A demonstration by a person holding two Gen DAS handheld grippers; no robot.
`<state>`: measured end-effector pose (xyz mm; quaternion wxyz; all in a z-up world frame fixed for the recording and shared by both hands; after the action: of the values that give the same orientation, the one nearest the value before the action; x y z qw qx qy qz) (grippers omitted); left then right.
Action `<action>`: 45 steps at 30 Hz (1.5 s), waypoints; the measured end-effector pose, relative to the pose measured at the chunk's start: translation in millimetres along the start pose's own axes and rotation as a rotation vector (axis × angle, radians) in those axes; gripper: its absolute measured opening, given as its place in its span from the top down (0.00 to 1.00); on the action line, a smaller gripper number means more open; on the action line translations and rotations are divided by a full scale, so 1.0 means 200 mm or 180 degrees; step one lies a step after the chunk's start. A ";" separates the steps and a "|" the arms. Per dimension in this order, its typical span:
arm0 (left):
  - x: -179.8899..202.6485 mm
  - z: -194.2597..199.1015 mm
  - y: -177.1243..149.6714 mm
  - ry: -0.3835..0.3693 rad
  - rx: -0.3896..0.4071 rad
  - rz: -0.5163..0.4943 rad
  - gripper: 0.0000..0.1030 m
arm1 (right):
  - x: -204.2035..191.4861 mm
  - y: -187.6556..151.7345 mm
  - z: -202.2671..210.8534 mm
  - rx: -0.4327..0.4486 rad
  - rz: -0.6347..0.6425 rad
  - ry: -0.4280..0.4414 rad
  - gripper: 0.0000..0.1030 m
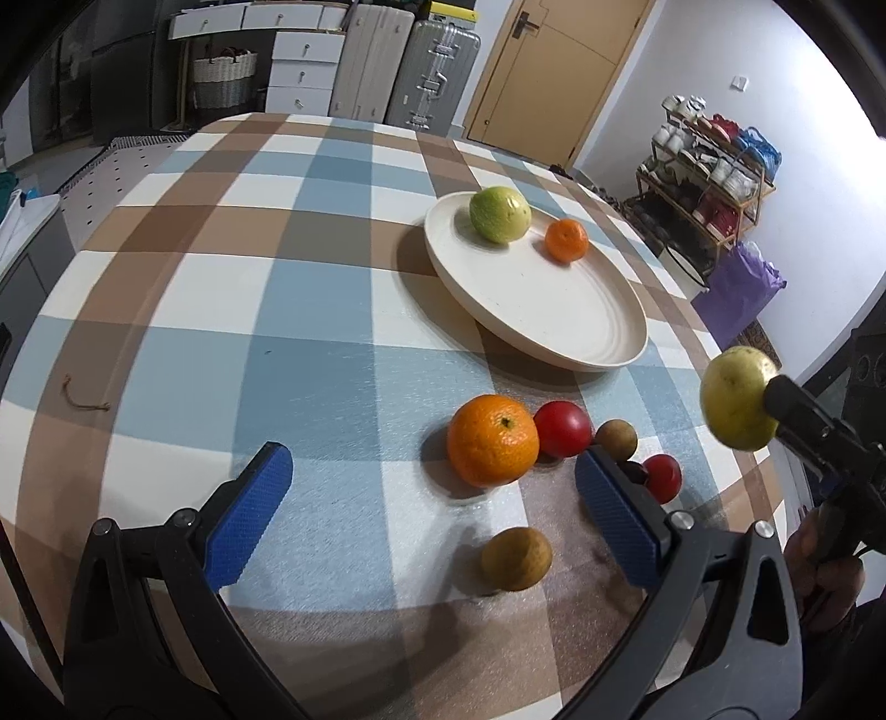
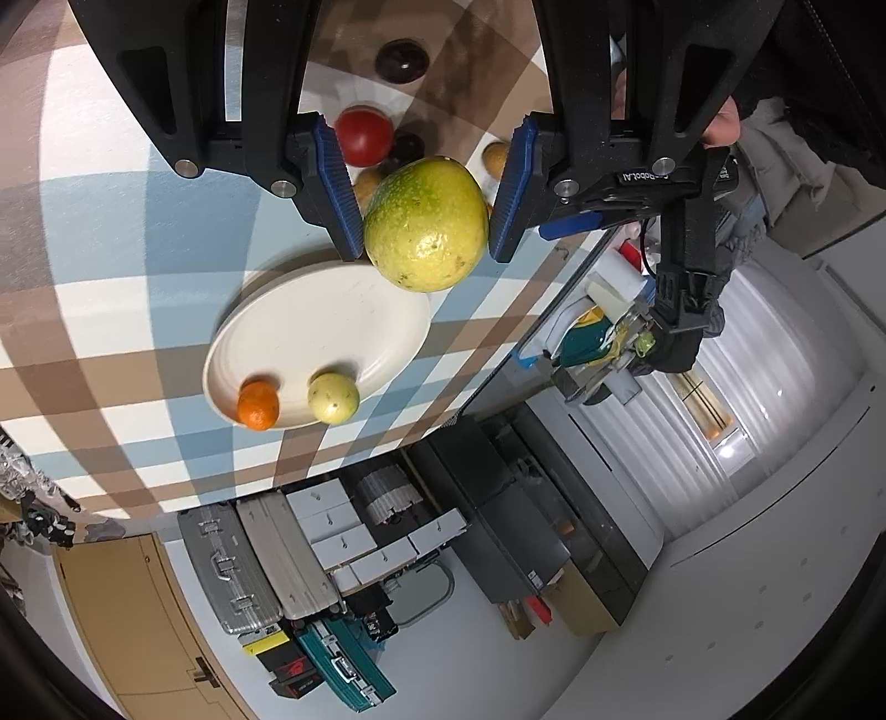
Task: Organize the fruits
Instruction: 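Lift the yellow-green citrus with the right gripper while the left gripper grasps an orange, then carry both fruits onto the plate and open both grippers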
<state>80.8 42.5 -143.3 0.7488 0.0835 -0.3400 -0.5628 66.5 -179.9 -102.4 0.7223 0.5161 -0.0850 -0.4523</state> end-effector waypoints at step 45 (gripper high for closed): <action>0.11 0.03 0.05 -0.0065 0.0090 -0.0355 0.66 | 0.10 0.02 0.07 0.0130 -0.0063 -0.0003 0.53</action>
<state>88.7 27.1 -124.4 0.7115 0.1072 -0.3503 -0.5997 71.5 -202.8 -100.2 0.7071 0.5314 -0.0895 -0.4578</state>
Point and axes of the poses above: each gripper's, at about its wrist camera, not at the fingertips, and z roughly against the way its jaws point, x to its right, y to its top, the point moved 1 cm from there along -z, roughly the way its jaws point, and after that the axes turned 13 degrees about z, right-handed, at the moved point
